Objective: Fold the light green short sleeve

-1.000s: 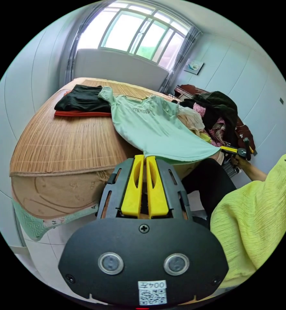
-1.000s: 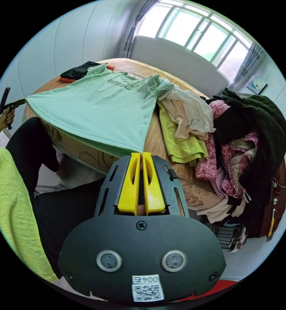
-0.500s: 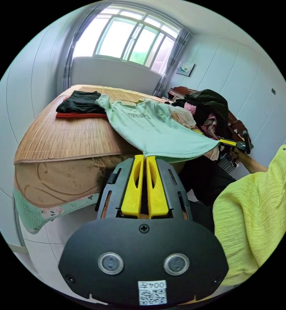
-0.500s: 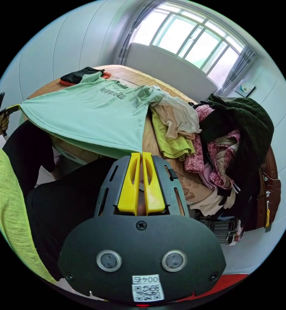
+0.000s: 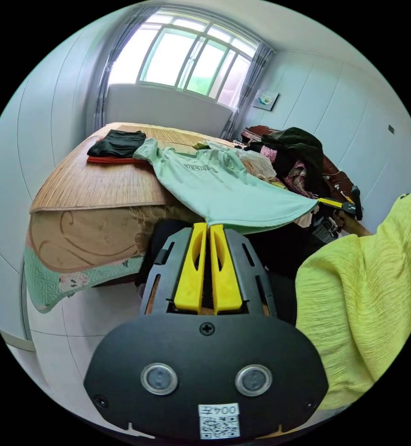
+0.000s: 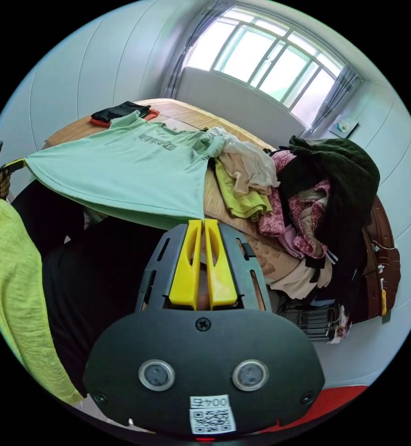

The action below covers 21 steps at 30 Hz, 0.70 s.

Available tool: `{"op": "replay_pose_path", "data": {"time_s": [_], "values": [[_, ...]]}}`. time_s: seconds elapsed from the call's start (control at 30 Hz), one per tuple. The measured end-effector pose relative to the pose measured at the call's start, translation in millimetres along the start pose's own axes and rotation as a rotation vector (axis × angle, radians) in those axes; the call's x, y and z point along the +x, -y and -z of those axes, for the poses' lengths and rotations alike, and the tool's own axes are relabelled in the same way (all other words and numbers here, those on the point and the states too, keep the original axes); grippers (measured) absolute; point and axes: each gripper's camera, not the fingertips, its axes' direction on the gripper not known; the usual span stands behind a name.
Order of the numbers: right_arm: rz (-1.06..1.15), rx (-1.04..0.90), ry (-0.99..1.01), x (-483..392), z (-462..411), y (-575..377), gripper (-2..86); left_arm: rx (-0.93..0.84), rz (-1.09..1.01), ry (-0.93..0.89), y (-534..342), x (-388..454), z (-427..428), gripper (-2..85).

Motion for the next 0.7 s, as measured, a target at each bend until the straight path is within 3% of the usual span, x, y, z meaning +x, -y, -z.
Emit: {"op": "replay_pose_path", "data": {"time_s": [0.27,0.43,0.57,0.7], "values": [[-0.094,-0.157,0.117,-5.3,-45.9,-72.7,2.5,-0.112,0.105,-0.013,-38.3,-21.3,-15.8,2.5],[-0.346,-0.160,0.190,47.6,-41.3,-103.7,7.6,-0.157,0.178,0.037,-39.7,-59.0,17.1,4.1],[-0.423,-0.021,0.252,81.4,-31.7,-74.9,7.7,0.007,0.164,0.088,19.2,-85.9,38.8,3.4],[-0.324,0.054,0.367,63.1,-68.1,7.3,7.8,0.099,0.160,0.215,123.2,-108.7,-15.2,3.8]]}}
